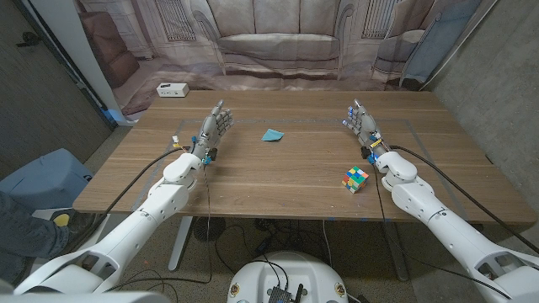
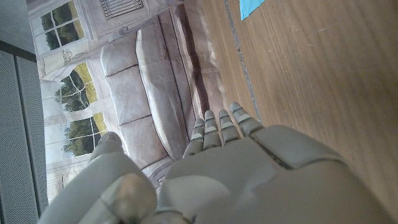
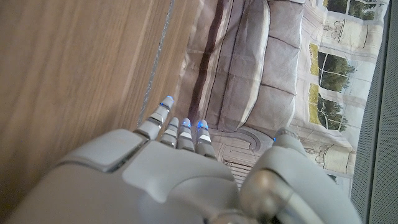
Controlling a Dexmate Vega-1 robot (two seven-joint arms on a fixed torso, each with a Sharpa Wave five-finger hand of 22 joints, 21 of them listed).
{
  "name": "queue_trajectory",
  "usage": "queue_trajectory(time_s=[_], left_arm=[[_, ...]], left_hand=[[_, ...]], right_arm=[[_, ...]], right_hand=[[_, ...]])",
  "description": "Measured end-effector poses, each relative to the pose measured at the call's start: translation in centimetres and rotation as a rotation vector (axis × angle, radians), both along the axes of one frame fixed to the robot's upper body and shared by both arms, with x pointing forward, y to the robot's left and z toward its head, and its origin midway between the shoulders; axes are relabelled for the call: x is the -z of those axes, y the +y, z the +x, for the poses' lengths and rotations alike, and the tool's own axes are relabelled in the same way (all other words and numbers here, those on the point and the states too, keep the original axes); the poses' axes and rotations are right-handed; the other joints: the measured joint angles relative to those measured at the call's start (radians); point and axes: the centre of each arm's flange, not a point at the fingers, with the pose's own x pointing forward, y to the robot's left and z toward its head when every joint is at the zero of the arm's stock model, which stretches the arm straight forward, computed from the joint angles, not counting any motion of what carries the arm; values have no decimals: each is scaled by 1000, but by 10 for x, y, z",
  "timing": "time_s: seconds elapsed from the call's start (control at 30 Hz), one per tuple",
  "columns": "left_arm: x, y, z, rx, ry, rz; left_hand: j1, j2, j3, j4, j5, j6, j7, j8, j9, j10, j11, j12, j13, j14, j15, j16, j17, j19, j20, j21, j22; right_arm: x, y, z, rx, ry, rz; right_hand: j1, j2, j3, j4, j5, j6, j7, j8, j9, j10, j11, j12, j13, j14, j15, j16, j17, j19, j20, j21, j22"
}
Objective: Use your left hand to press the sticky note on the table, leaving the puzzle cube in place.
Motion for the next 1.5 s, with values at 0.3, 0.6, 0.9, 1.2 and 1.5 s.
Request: queue_trajectory(time_s=[0.3,0.6,0.9,1.2,1.5], left_arm=[[-2,-4,-6,-26,-59,54],[-7,-11,-11,-64,-106,132],[-13,-17,-15,-124,-147,207],[-21,-23,-24,-129,-181,214],[-26,-28,-34,-116,-203,204]], left_hand=[[0,0,0,0,0,25,-14,8,0,5,-5,0,-8,0,0,0,0,-18,11,-12,0],[0,0,-3,-3,0,25,-14,8,0,0,-11,0,-20,-6,-6,0,0,-39,10,-20,0],[-6,-5,-3,-3,0,28,-11,8,0,0,-11,0,-26,-2,-10,0,0,-39,10,-28,0],[-6,-5,-7,-7,0,43,-7,8,0,16,-27,9,-35,11,-14,0,0,-25,-4,-28,0],[-6,-5,-7,-7,0,53,-7,8,0,38,-23,15,-44,34,-16,11,-3,-16,-5,-28,0]], right_arm=[[6,1,-6,8,2,1],[10,0,-11,15,-2,4],[11,0,-16,20,-22,11],[11,-2,-22,15,-49,18],[10,-9,-26,9,-63,13]], right_hand=[[0,0,0,0,0,6,-6,0,0,0,0,0,-2,0,0,0,0,0,0,1,0],[0,0,0,0,0,5,-5,4,0,0,0,0,-3,0,0,0,-3,0,0,1,0],[0,0,0,0,0,12,3,4,0,13,-2,7,-8,13,-6,8,-8,16,-2,-7,0],[0,0,0,0,0,14,11,4,0,22,0,8,-12,14,-4,8,-12,21,-7,-8,0],[-7,7,-2,-1,0,52,20,20,0,29,7,8,-17,14,-4,8,-17,21,-7,-23,0]])
